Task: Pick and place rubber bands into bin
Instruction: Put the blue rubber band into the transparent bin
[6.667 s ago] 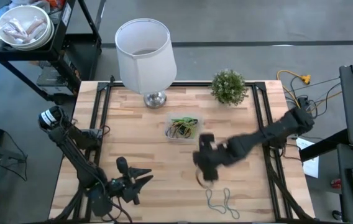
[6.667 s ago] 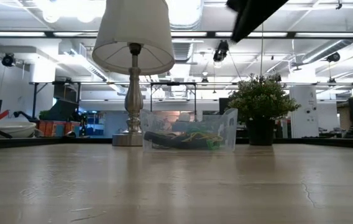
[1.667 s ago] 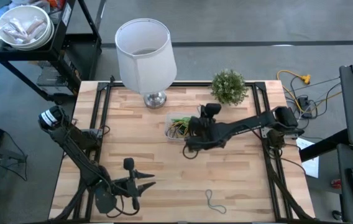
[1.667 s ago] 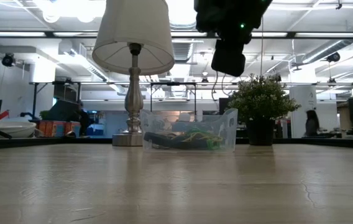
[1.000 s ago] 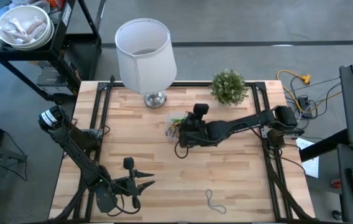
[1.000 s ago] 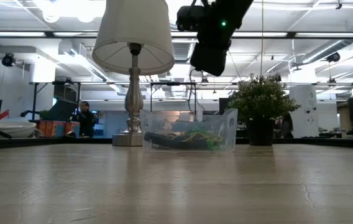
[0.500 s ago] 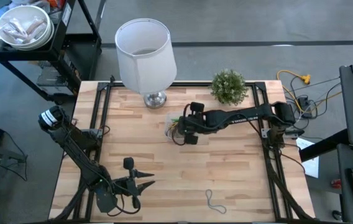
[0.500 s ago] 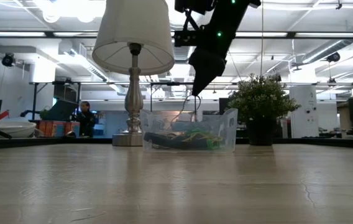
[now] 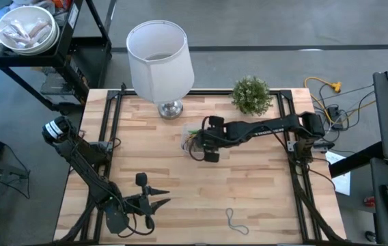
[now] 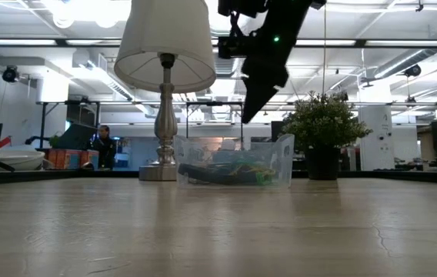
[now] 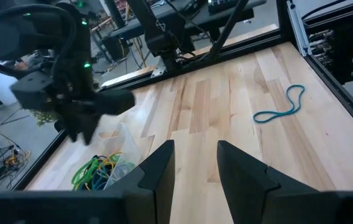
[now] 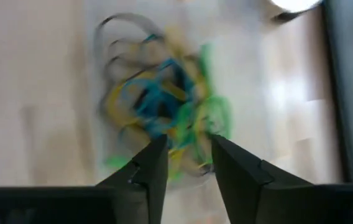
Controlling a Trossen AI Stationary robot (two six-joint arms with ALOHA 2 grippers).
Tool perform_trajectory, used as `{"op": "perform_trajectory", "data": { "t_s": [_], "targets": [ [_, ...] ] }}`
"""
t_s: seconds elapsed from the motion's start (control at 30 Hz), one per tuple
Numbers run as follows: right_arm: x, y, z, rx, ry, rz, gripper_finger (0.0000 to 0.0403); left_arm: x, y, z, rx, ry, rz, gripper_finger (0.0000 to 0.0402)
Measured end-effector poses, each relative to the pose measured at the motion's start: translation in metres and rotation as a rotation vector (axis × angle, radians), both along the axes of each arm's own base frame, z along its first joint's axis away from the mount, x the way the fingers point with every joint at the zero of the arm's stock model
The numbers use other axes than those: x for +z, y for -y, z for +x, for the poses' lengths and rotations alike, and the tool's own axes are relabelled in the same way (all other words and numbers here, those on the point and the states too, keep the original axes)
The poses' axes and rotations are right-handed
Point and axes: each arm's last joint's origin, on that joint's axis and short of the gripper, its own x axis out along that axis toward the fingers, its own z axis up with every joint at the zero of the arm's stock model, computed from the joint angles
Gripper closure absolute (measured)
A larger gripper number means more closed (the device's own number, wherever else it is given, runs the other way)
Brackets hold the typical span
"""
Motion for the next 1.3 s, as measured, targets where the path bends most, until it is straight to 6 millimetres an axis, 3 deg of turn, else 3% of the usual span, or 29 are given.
{"op": "perform_trajectory", "data": {
  "t_s": [0.2, 0.43, 0.6, 0.87, 1.13, 1.3],
  "targets": [
    [0.005, -0.035, -0.018, 0.067, -0.097, 0.127, 0.0271, -0.001, 0.000, 0.000, -0.007, -0.009, 0.024, 0.0297],
    [0.008, -0.102, -0.045, 0.097, -0.167, 0.154, 0.0276, -0.003, -0.006, 0.011, -0.137, -0.087, 0.019, 0.0297],
    [0.008, -0.155, -0.067, 0.124, -0.148, 0.185, 0.0283, -0.006, -0.014, 0.026, -0.222, -0.136, 0.014, 0.0297],
    [0.008, -0.228, -0.115, 0.089, -0.043, 0.215, 0.0297, -0.016, -0.008, 0.066, -0.432, -0.134, 0.212, 0.0297],
    [0.011, -0.272, -0.160, 0.027, 0.150, 0.201, 0.0311, -0.018, -0.001, 0.099, -0.484, -0.144, 0.315, 0.0297],
    [0.007, -0.288, -0.171, 0.029, 0.274, 0.250, 0.0319, -0.021, -0.004, 0.106, -0.475, -0.168, 0.347, 0.0297]
  ]
}}
